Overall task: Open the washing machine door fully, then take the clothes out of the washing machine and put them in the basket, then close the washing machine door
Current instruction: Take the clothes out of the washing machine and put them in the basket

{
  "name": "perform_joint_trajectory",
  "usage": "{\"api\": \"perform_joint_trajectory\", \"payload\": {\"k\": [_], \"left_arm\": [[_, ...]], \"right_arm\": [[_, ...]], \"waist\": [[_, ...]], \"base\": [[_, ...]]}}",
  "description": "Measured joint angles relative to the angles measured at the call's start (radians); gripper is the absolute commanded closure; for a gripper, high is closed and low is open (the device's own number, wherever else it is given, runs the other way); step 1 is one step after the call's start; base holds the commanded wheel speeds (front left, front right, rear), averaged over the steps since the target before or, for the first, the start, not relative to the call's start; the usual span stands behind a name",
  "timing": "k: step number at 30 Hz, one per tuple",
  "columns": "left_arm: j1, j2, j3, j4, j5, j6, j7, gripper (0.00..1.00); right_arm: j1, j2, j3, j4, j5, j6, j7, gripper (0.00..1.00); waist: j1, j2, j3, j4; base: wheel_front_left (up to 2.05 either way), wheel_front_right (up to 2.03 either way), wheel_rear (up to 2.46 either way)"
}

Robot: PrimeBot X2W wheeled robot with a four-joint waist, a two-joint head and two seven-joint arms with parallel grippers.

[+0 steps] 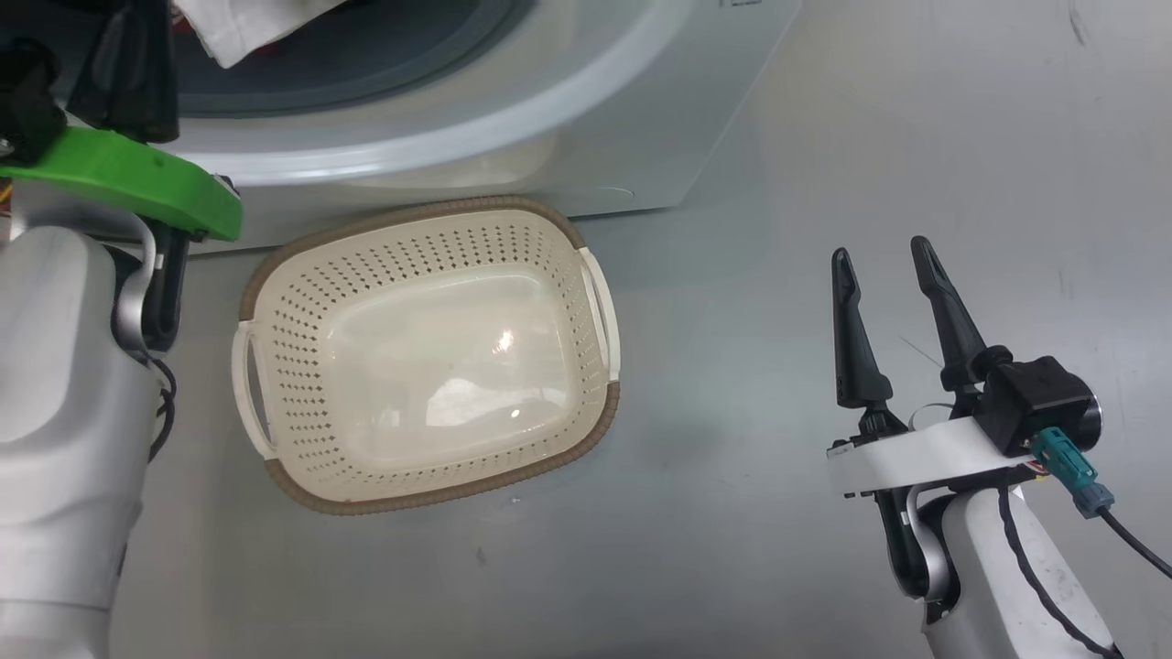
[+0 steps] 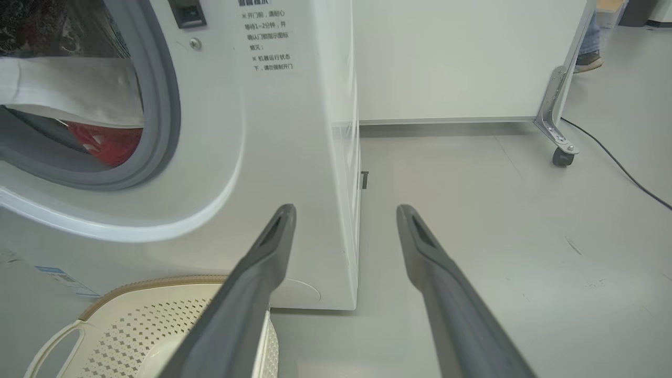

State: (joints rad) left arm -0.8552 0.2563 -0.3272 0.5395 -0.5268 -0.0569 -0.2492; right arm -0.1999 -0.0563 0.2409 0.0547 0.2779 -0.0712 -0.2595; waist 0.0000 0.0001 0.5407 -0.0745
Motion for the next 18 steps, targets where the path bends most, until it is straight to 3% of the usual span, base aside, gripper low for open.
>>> {"api": "perform_joint_trajectory", "payload": {"k": [11,18], "left_arm": [[0.118,-0.054,0.015,-0.141,0.001,0.013,-0.003,1.00],[0.170,-0.075,0.056,-0.314,0.026,0.030,-0.003,1.00]], "right_arm": [[0.062,-0.009,-0.023,0.018,-0.017,0.012,0.000,0.00],[0.096,-0.016,-0.031,0.023,-0.019,0.021,0.000,0.00]], "waist": [[0.0000,0.0000,-0.100,0.062],[0.0000,0.0000,-0.157,0.101]], "base": [[0.00,0.00,0.00],[0.00,0.00,0.00]]}}
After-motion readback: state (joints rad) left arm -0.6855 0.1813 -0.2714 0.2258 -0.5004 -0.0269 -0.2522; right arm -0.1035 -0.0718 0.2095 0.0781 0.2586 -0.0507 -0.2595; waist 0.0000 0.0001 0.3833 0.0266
